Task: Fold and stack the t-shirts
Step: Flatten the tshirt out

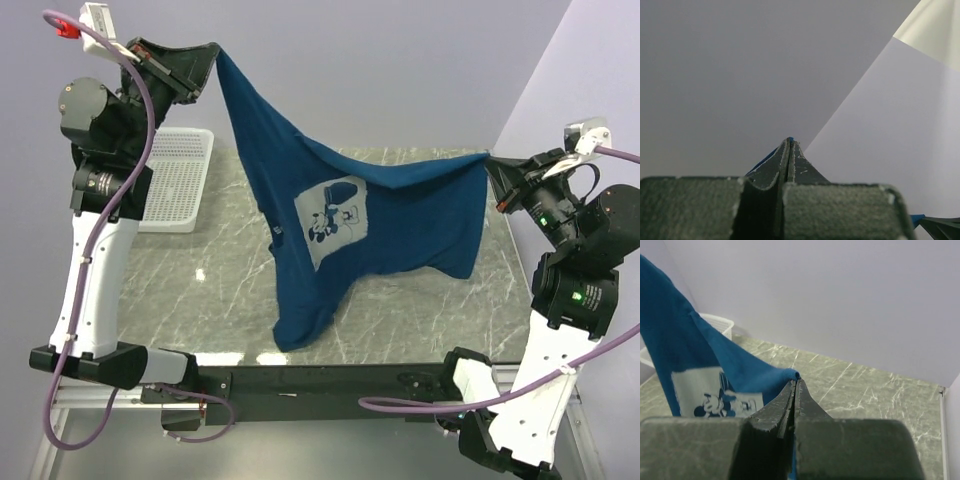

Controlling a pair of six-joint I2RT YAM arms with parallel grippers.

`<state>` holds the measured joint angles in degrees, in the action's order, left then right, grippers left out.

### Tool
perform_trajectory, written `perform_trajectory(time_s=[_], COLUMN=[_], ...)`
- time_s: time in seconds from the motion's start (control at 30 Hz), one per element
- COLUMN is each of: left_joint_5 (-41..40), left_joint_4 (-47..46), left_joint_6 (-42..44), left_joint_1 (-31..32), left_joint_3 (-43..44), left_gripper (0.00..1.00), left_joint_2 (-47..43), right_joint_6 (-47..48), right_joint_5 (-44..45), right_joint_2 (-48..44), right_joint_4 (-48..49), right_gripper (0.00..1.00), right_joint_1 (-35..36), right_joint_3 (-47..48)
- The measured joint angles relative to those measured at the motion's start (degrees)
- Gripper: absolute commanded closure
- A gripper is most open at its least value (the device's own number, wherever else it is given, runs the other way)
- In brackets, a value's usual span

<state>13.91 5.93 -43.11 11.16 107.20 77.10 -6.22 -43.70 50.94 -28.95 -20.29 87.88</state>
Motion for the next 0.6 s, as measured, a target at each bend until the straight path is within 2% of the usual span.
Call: perform_trajectory(time_s=[0.23,0.47,0.6], left_joint_5=[-2.34,-5.95,-6.80], left_joint_4=[2.12,-0.72,-2.86], left_joint_6=[2.21,1.95,2.21], left_joint_1=[-0.48,-0.63,-0.63], left_joint_3=[7.67,11.89,12.41], left_gripper=[1.00,1.00,1.00], left_joint_2=[-0.02,-5.53,-11.32], right_joint_6=[2.80,2.29,0.59], right_joint_5=[-5.18,6.40,8.72], right_joint_2=[2.12,2.08,1.22], right_joint_4=[-2.69,-0.31,1.25], right_gripper=[1.00,1.00,1.00], right_joint_1=[1.22,1.51,1.38], right_joint_3=[-0.28,0.74,10.05])
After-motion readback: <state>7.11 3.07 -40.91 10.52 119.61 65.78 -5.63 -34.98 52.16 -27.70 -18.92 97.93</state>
